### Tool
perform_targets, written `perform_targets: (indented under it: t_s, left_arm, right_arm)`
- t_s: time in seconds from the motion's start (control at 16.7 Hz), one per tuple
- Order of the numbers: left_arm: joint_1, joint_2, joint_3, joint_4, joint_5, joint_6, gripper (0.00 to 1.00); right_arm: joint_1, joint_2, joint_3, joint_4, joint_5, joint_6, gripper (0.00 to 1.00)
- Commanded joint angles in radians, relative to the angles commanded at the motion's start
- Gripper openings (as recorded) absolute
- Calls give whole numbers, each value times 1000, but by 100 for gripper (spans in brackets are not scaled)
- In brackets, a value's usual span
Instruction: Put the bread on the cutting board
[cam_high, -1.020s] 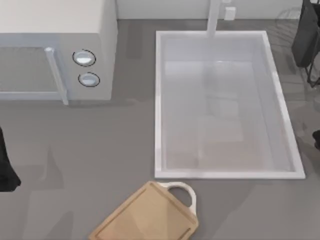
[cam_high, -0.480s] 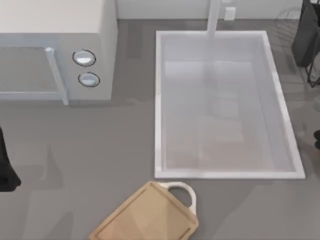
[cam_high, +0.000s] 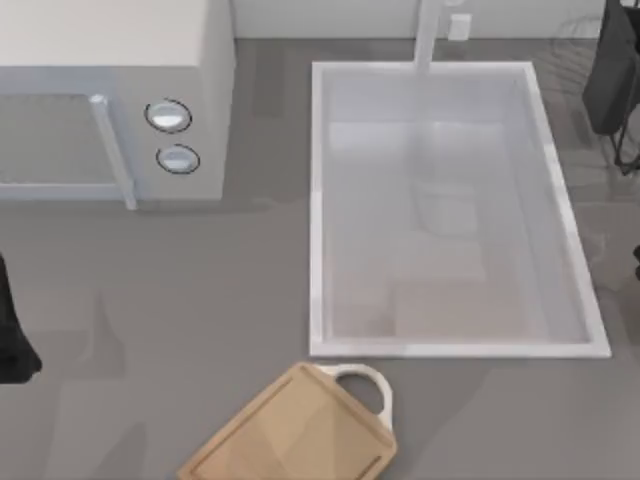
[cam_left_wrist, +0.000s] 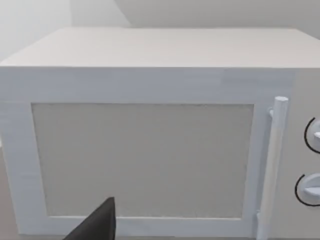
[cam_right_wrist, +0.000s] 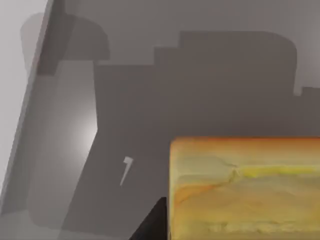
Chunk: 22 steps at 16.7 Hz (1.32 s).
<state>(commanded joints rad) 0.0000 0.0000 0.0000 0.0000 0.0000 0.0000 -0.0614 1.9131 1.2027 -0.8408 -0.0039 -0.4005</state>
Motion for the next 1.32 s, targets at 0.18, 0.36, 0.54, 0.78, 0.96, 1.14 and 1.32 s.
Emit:
perform_targets:
  t_s: [0.18, 0.36, 0.54, 0.78, 0.96, 1.14, 1.32]
  left_arm:
    - [0, 0, 0, 0, 0, 0, 100]
    - [0, 0, 0, 0, 0, 0, 100]
    - [0, 0, 0, 0, 0, 0, 100]
    - [0, 0, 0, 0, 0, 0, 100]
    - [0, 0, 0, 0, 0, 0, 100]
    - [0, 0, 0, 0, 0, 0, 100]
    - [0, 0, 0, 0, 0, 0, 100]
  right_arm:
    - [0, -44, 84, -147, 0, -3, 0]
    - [1, -90, 160, -272, 0, -5, 0]
    - [1, -111, 187, -307, 0, -5, 0]
    - [4, -107, 185, -304, -1, -4, 0]
    - [69, -84, 214, -304, 0, -12, 0]
    - [229, -32, 266, -309, 0, -33, 0]
    - [477, 36, 318, -316, -3, -58, 0]
